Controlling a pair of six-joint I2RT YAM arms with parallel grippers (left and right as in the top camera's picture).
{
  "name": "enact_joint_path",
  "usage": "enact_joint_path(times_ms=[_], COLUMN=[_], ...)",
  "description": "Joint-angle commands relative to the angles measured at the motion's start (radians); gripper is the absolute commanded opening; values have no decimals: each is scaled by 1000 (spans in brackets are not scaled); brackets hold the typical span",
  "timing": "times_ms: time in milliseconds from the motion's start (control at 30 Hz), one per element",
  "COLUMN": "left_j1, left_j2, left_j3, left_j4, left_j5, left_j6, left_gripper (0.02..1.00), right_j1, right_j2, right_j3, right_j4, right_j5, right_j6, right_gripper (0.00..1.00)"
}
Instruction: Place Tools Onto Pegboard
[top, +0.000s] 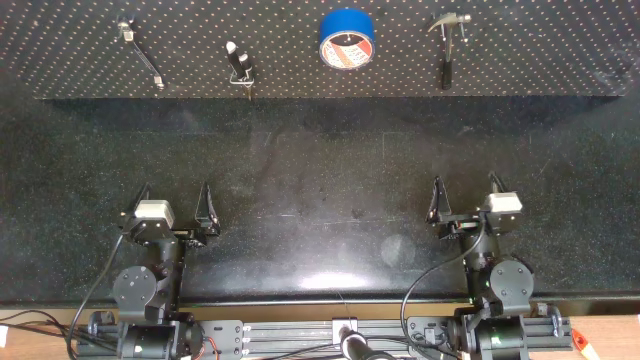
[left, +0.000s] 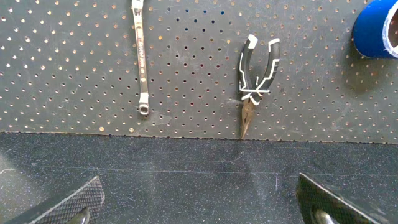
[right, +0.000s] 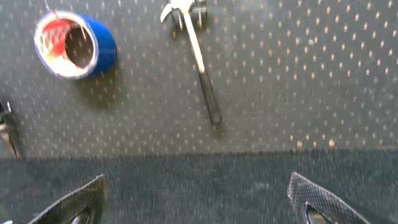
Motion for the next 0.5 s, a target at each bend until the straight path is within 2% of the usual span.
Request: enact_joint_path(times_ms=[33, 167, 500], left_j1=[-4, -4, -4], left_j2=[-6, -6, -6], left_j3=[-2, -2, -2], left_j4=[-8, -8, -8], left_j5=[6, 6, 6], left_j6=[-6, -6, -6], left_gripper=[996, 996, 996], right_j1=[5, 5, 5], right_j2=[-52, -52, -52], right_j3=[-5, -5, -5], right_j4=[-79, -86, -85], right_j5=[9, 9, 9], right_j6=[14, -77, -76], right_gripper=[945, 945, 945])
